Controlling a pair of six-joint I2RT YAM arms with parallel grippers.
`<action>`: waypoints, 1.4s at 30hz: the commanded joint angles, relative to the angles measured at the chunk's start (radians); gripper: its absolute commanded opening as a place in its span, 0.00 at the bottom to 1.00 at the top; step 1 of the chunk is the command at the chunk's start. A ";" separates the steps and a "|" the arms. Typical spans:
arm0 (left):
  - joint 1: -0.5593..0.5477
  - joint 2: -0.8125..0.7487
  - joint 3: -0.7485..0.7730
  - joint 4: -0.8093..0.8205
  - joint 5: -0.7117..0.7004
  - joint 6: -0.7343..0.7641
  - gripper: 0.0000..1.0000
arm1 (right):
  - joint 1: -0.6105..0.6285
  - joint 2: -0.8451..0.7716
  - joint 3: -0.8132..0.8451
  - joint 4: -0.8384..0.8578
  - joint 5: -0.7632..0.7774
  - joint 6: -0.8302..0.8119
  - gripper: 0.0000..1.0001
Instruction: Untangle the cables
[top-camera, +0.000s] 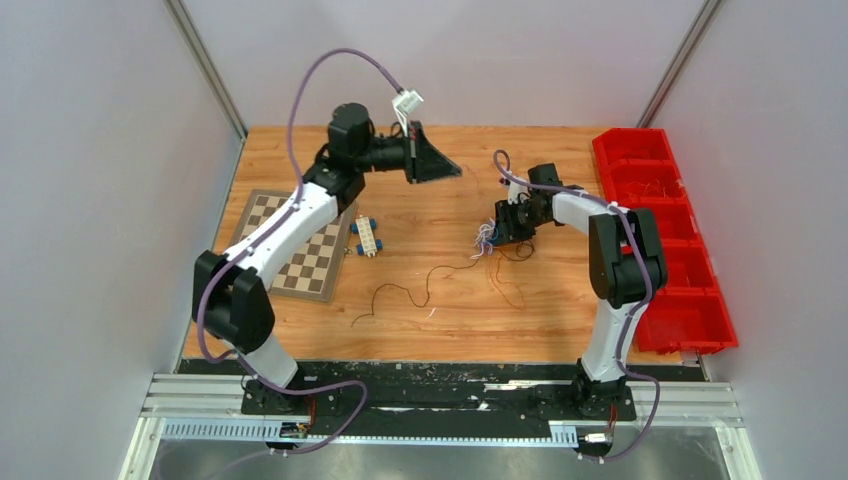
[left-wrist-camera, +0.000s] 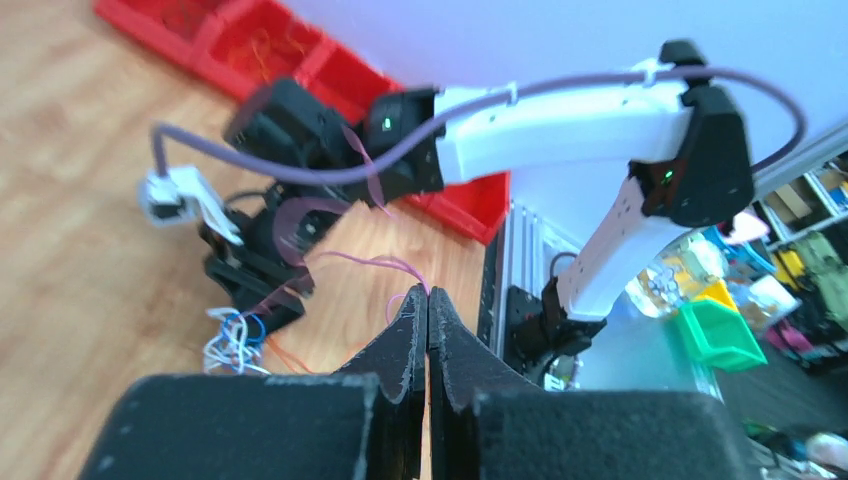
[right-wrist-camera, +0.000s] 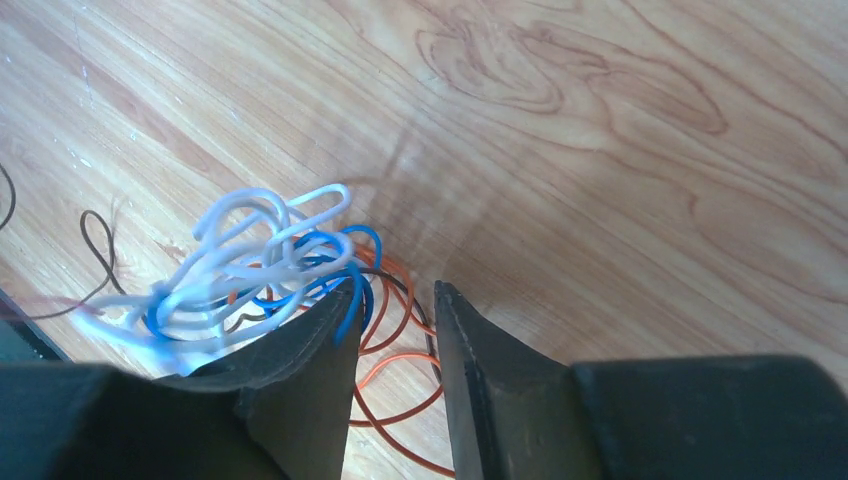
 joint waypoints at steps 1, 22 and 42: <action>0.077 -0.076 0.090 0.015 0.076 -0.050 0.00 | 0.000 0.019 -0.041 0.020 0.130 -0.017 0.37; 0.172 -0.125 0.301 -0.408 0.141 0.291 0.00 | -0.002 -0.427 0.231 -0.341 -0.165 -0.333 1.00; -0.067 -0.053 0.300 -0.642 0.328 0.680 0.00 | 0.245 -0.608 0.372 -0.378 -0.253 -0.346 0.46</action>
